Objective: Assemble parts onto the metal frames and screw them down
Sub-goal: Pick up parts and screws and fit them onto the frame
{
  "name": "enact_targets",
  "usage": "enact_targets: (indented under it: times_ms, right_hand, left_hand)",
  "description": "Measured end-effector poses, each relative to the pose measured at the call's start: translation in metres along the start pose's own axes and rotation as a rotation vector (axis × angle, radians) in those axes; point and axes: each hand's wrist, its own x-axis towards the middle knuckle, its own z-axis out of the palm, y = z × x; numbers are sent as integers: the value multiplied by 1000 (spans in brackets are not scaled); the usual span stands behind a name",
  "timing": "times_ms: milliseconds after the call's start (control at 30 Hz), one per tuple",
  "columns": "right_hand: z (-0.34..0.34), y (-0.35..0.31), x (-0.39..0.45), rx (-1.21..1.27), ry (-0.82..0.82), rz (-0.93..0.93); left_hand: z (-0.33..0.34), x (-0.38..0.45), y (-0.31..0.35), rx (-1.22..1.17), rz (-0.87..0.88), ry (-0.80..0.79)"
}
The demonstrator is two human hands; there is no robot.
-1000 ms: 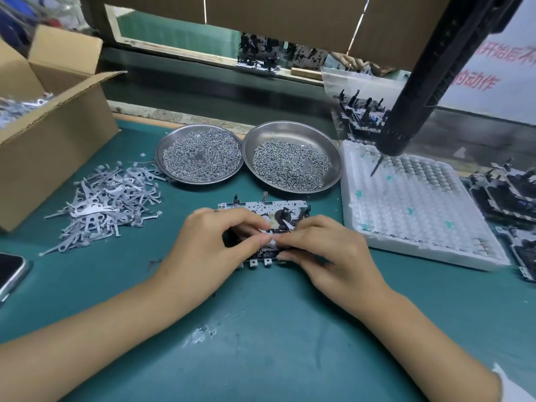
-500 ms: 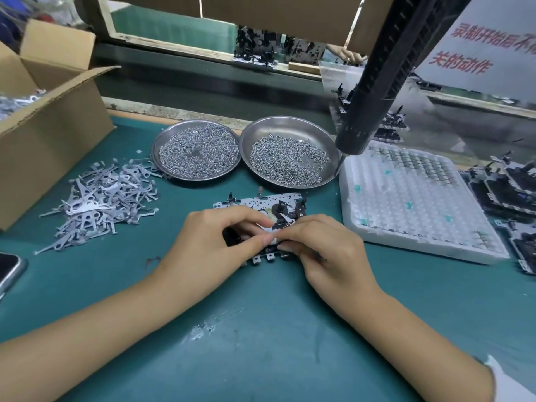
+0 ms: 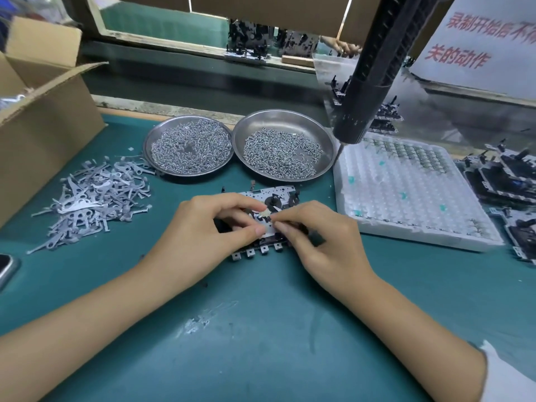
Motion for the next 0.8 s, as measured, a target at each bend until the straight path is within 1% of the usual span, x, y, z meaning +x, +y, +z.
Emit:
enact_targets:
  times_ms: [100, 300, 433, 500, 533, 567, 600, 633, 700, 733, 800]
  right_hand:
    - [-1, 0, 1, 70, 36, 85]
    - [-2, -2, 1, 121, 46, 155]
    - [-1, 0, 0, 117, 55, 141]
    - [-1, 1, -1, 121, 51, 129]
    - [-1, 1, -2, 124, 51, 124]
    - [-1, 1, -2, 128, 54, 118]
    - [-1, 1, -1, 131, 57, 112]
    - [-1, 1, -1, 133, 57, 107]
    - [0, 0, -1, 134, 52, 103]
    - [0, 0, -1, 134, 49, 103]
    - [0, -1, 0, 128, 48, 101]
  left_hand:
    - [3, 0, 1, 11, 4, 18]
    - [5, -2, -2, 25, 62, 43]
    - [-1, -1, 3, 128, 149, 117]
    - [-20, 4, 8, 241, 223, 209]
    - [-35, 9, 9, 305, 228, 275]
    - [-54, 14, 9, 360, 189, 328]
    - [-74, 19, 9, 409, 109, 342]
    - [-93, 24, 6, 463, -1, 313]
    - [-121, 27, -1, 540, -221, 187]
    - [-127, 27, -4, 549, -284, 131]
    - [-128, 26, -6, 557, -325, 59]
